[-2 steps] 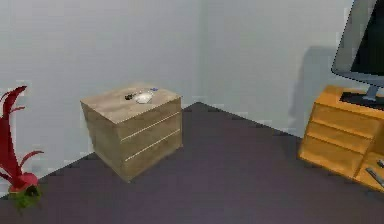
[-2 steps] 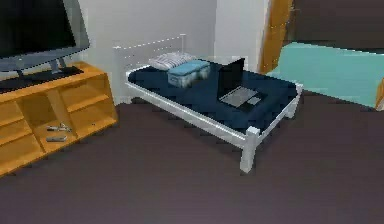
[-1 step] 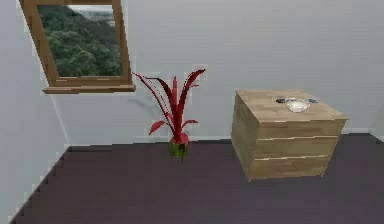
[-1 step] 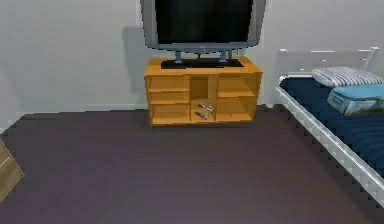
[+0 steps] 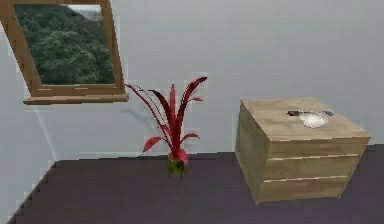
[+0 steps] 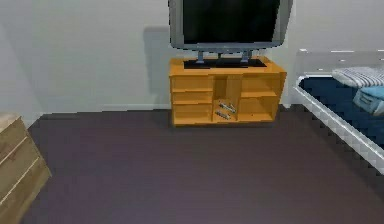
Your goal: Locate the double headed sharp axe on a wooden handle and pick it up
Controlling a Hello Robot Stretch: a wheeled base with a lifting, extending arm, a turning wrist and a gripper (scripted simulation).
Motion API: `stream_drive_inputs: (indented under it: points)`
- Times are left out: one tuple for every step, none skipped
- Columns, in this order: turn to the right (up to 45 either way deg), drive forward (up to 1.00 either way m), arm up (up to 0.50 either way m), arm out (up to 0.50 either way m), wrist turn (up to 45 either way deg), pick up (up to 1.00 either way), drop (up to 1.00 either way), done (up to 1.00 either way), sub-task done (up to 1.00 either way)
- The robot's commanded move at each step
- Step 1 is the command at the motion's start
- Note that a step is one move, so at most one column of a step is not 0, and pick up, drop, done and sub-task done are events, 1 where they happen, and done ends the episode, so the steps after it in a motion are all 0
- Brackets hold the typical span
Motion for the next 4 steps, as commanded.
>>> stream_drive_inputs:
  points:
    - [-45.0,0.0,0.0,0.0,0.0,0.0,0.0,0.0,0.0]
    - [-3.0,0.0,0.0,0.0,0.0,0.0,0.0,0.0,0.0]
    - [0.0,0.9,0.0,0.0,0.0,0.0,0.0,0.0,0.0]
    - [-45.0,0.0,0.0,0.0,0.0,0.0,0.0,0.0,0.0]
